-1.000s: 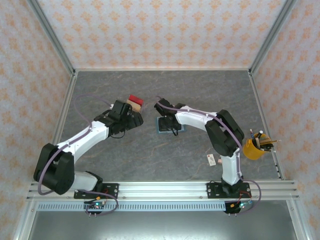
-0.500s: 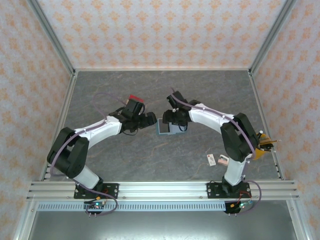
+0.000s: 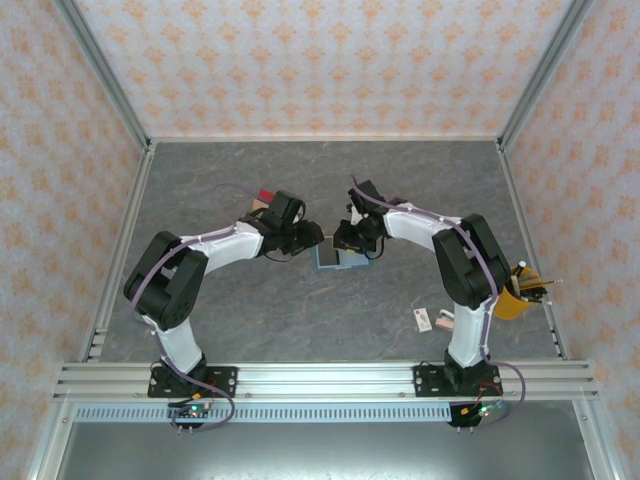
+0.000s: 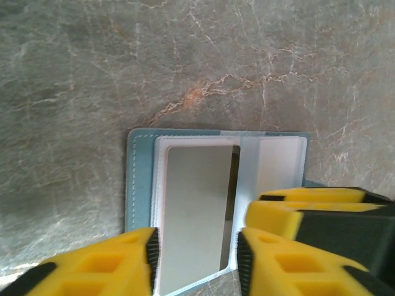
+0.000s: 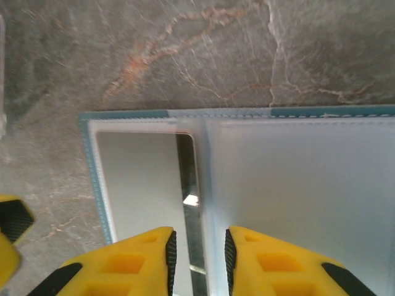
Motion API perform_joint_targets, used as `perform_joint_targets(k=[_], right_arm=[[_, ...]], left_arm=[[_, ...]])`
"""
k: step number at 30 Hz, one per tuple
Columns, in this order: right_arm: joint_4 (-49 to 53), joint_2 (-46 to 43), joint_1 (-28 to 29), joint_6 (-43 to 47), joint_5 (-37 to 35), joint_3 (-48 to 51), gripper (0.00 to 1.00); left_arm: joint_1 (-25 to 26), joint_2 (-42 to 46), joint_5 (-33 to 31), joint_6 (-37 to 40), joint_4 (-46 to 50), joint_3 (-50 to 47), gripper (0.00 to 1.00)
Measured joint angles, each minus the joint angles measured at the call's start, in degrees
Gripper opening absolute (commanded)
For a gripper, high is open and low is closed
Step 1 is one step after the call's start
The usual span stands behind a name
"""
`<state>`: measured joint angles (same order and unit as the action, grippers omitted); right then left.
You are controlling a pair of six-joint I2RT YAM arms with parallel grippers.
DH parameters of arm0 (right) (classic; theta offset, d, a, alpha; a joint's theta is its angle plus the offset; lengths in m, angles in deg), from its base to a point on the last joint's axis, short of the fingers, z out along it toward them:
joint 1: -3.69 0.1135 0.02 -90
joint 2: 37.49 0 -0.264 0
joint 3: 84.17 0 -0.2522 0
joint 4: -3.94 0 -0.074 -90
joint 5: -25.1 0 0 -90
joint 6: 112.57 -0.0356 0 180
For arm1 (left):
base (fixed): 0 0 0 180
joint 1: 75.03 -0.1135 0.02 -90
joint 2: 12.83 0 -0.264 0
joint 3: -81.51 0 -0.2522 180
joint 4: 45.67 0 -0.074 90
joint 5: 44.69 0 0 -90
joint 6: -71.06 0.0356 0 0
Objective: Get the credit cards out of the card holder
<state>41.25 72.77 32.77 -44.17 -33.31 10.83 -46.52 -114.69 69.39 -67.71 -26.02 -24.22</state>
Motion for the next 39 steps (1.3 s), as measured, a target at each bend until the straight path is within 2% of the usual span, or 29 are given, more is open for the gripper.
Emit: perform_joint_targets(k=[5, 10, 18, 28, 39], right_arm=[[0.0, 0.98, -0.11, 0.85, 0.96, -0.31, 0.25], [-0.02, 1.18, -0.33, 1.31, 1.66, -0.44, 0.23], [-0.44, 1.36, -0.55, 2.08, 2.99, -0.42, 0.23], [-3.48, -1.79, -0.55, 2.84, 3.8, 1.92, 0.25], [-3.39, 0.31, -0.52, 2.82, 4.15, 1.68, 0.24]], left_arm=[[0.02, -2.86, 0.83, -0.24, 0.02, 2.19, 0.25], [0.02, -6.32, 0.79, 1.22, 4.04, 6.49, 0.18], [0.17, -9.29, 0.04, 2.45, 8.37, 8.46, 0.16], [0.26, -9.79, -0.79, 2.89, 9.66, 9.16, 0.13], [0.26, -9.94, -0.92, 3.43, 9.84, 9.33, 0.12]])
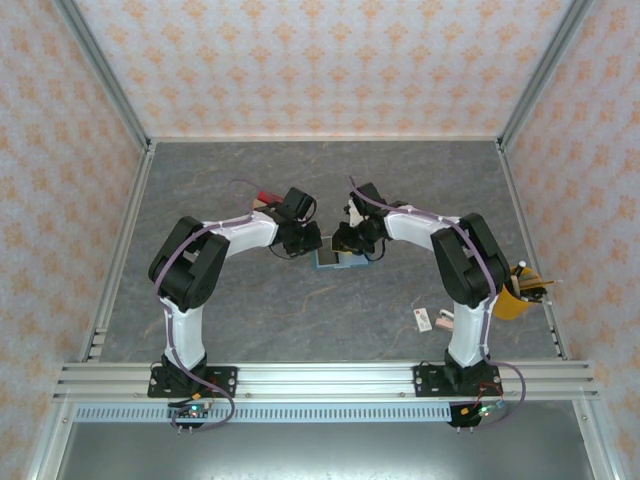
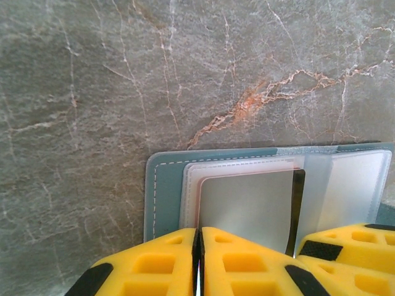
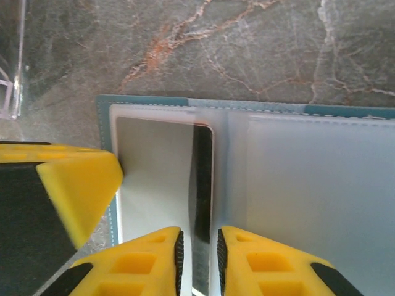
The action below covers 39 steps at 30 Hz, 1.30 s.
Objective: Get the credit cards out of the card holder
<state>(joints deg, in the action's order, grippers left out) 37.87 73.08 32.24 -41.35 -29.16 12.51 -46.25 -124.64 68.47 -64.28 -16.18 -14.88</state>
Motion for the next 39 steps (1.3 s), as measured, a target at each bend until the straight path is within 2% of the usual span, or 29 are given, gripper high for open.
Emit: perform_joint_targets(k=[17, 23, 28, 33, 39], right_arm=[[-0.31, 1.6, -0.39, -0.02, 1.75, -0.72, 0.18], [-0.57, 1.7, -0.61, -0.04, 2.14, -0.72, 0.1], [-1.44, 1.29, -0.76, -0.04, 2.14, 0.04, 0.0], [-2.25, -0.52, -0.59, -0.02, 1.25, 1.22, 0.0], [-2.25, -2.03, -0.59, -0.02, -0.31, 2.08, 0.0]], left_arm=[[0.0, -0.13, 0.0, -0.22, 0.13, 0.17, 0.11], [-0.02, -0.11, -0.02, -0.24, -0.13, 0.0, 0.11], [-0.15, -0.11, 0.02, -0.09, -0.04, 0.09, 0.17], [-0.15, -0.11, 0.24, 1.49, 2.36, 1.81, 0.24], [-0.17, -0.09, 0.66, 2.62, 3.45, 3.32, 0.23]])
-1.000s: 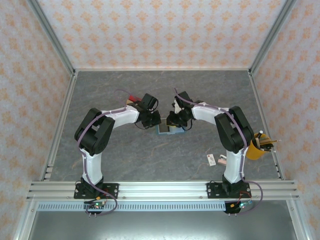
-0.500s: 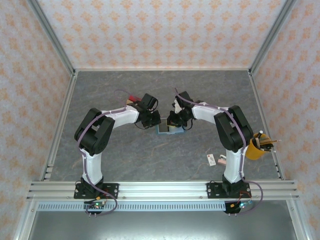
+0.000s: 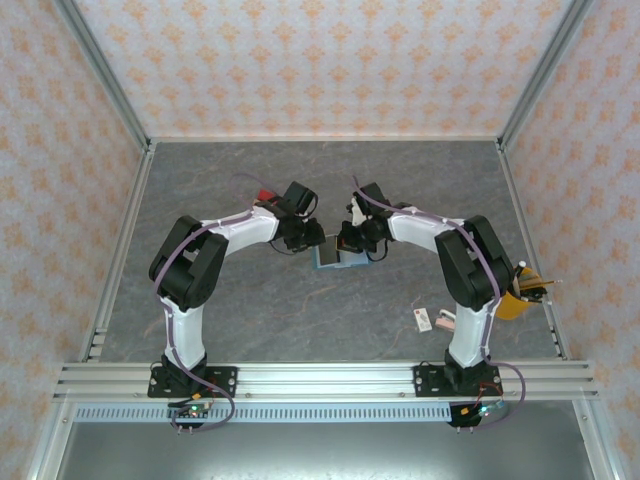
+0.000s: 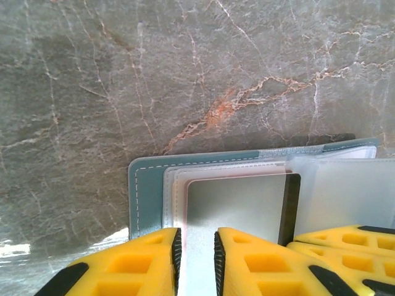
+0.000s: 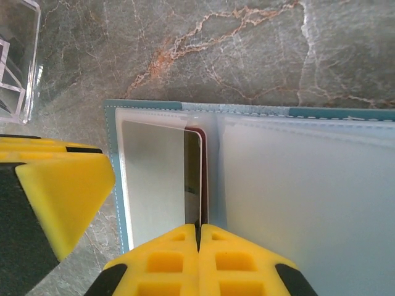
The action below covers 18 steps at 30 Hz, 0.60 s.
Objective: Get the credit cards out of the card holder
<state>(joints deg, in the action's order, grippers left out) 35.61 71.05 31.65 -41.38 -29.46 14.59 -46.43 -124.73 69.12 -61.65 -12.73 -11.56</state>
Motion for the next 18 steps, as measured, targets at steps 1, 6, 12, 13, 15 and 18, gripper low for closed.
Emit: perform_joint_targets(k=[1, 6, 12, 13, 15, 18], right_arm=[[0.02, 0.0, 0.0, 0.0, -0.17, 0.04, 0.0], [0.13, 0.0, 0.0, 0.0, -1.68, 0.15, 0.0], [0.59, 0.0, 0.0, 0.0, -3.34, 0.15, 0.0], [0.68, 0.0, 0.0, 0.0, -3.54, 0.15, 0.0], [0.7, 0.0, 0.0, 0.02, -3.65, 0.15, 0.0], [0.74, 0.0, 0.0, 0.0, -3.85, 0.15, 0.0]], left_arm=[[0.02, 0.0, 0.0, 0.09, 0.09, 0.0, 0.22], [0.0, 0.0, 0.92, 0.37, -0.02, -0.26, 0.17], [0.02, -0.02, 2.78, 0.31, -0.31, -0.63, 0.13], [0.02, -0.02, 2.99, 0.31, -0.35, -0.63, 0.12], [0.02, -0.15, 3.32, 0.33, -0.39, -0.63, 0.1], [0.02, -1.2, 3.69, 0.37, -0.46, -0.63, 0.07]])
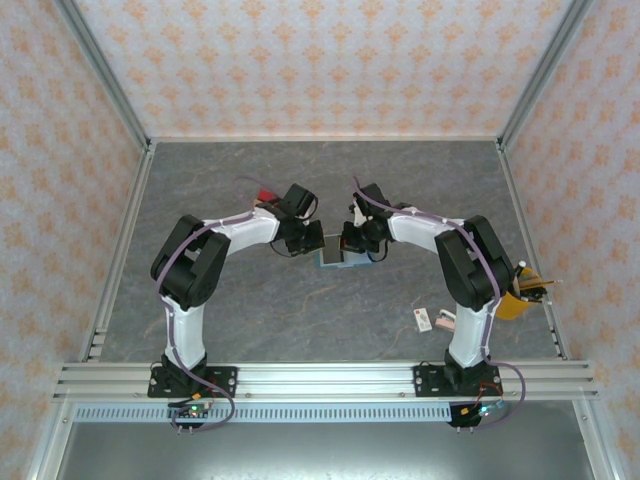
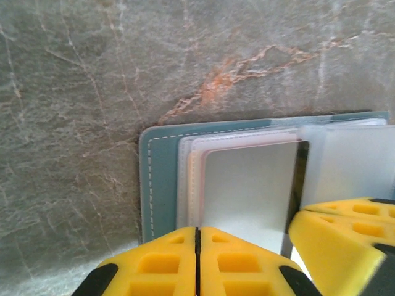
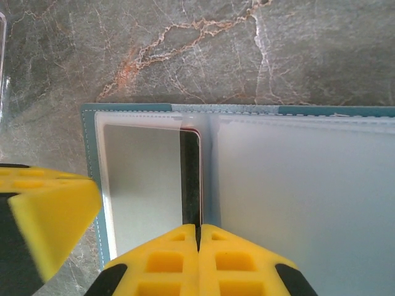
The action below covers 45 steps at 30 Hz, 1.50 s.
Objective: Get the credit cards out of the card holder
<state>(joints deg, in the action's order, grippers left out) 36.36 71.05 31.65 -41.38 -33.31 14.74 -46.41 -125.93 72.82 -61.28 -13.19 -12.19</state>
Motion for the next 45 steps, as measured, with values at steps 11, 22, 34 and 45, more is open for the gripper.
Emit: perform_joint_targets(k=[11, 22, 34, 45], right_arm=[[0.61, -0.5, 0.0, 0.02, -1.44, 0.0, 0.0], [0.81, -1.68, -0.66, 0.0, -0.79, 0.35, 0.1], [1.05, 0.22, -0.66, 0.02, 2.51, 0.26, 0.19], [0.96, 0.72, -1.4, -0.04, 5.99, 0.22, 0.1]], left_arm=[[-0.15, -0.98, 0.59, 0.44, 0.37, 0.61, 0.05], [-0.17, -1.4, 0.59, 0.48, 1.2, 1.38, 0.05], [-0.17, -1.7, 0.61, 0.48, 1.42, 1.68, 0.05], [-0.28, -1.73, 0.68, 0.44, 0.96, 1.42, 0.05]])
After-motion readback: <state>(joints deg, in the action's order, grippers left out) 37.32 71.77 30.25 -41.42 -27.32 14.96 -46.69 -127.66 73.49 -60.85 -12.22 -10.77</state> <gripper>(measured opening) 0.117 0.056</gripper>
